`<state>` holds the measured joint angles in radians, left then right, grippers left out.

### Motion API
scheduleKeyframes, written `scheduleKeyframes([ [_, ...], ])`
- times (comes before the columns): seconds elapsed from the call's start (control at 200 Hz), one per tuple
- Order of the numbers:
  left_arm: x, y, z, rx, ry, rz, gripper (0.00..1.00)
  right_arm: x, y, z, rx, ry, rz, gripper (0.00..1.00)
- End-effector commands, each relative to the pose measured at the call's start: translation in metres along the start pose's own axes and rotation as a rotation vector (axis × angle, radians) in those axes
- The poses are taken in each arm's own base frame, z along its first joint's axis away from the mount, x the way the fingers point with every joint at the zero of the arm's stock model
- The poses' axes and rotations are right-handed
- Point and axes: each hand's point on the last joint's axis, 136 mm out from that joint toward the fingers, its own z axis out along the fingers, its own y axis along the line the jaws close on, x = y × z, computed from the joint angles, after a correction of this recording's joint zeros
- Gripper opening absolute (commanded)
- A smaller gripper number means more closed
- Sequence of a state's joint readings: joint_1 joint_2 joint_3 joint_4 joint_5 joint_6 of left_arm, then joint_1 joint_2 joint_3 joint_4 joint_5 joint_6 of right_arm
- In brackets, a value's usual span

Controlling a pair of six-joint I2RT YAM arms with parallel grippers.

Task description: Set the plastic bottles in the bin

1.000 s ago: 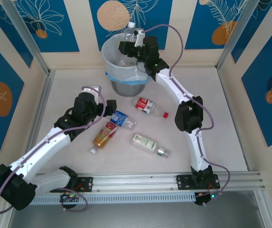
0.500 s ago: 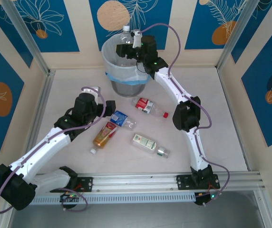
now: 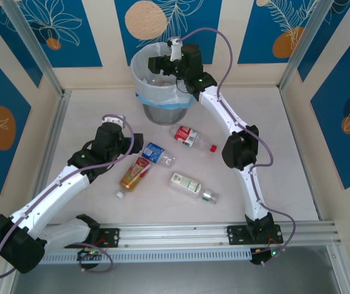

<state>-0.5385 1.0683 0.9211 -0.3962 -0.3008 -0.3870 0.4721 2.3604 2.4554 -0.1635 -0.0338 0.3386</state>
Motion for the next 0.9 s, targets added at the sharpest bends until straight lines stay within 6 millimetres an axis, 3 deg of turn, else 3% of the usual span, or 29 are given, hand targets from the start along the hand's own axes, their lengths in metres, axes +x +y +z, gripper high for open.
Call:
scheduleKeyframes([
  [0.0,-0.006,0.010,-0.006,-0.037,-0.012,-0.013,0.99,-0.038,0.021,-0.022,-0.010,-0.066,-0.042,0.84],
  [0.465,0.003,0.017,0.001,-0.075,0.028,-0.015,0.99,-0.041,0.025,-0.034,-0.004,-0.055,-0.041,0.85],
  [0.71,0.008,0.019,0.007,-0.074,0.038,-0.027,0.99,-0.040,0.028,-0.059,0.022,-0.038,-0.066,0.88],
  [0.895,0.008,0.018,0.014,-0.074,0.051,-0.035,0.99,-0.036,0.035,-0.088,0.025,-0.041,-0.076,0.91],
])
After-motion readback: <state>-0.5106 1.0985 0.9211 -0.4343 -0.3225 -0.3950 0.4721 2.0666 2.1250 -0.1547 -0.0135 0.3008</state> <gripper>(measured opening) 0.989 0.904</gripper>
